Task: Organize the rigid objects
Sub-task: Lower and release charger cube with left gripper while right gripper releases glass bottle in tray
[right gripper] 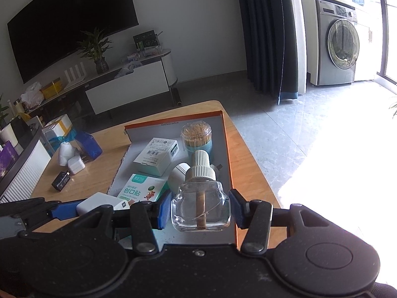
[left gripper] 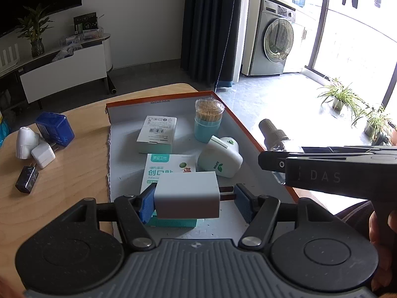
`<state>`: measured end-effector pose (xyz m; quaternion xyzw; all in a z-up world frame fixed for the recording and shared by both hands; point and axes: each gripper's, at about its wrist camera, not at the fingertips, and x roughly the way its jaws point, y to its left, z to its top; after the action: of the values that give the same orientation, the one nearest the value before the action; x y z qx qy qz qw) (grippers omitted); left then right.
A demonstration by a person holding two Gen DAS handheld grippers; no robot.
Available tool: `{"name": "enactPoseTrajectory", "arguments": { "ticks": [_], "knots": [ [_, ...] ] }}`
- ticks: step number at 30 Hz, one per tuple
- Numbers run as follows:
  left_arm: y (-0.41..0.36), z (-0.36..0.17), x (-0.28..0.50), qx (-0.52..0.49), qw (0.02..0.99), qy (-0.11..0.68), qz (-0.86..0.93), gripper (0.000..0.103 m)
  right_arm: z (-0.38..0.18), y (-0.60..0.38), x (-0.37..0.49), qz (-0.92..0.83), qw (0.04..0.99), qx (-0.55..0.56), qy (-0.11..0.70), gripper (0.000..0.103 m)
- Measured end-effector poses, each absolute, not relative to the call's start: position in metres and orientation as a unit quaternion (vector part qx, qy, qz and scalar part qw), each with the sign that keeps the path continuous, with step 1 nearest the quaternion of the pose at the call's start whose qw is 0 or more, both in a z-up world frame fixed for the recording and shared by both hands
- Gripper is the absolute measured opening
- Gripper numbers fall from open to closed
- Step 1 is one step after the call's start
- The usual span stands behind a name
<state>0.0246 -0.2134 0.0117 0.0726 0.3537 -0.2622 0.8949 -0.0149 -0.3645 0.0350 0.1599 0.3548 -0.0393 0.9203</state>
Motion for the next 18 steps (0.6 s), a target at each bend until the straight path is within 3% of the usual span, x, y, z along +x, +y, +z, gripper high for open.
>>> {"name": "enactPoseTrajectory", "arguments": {
  "ticks": [18],
  "knots": [
    [-0.2190, 0.0078, 0.0236, 0.069, 0.884, 0.358, -0.292, 0.069, 0.0375, -0.3684, -0.0194, -0.048, 0.924, 0.171, 0.338, 0.062]
  ]
}}
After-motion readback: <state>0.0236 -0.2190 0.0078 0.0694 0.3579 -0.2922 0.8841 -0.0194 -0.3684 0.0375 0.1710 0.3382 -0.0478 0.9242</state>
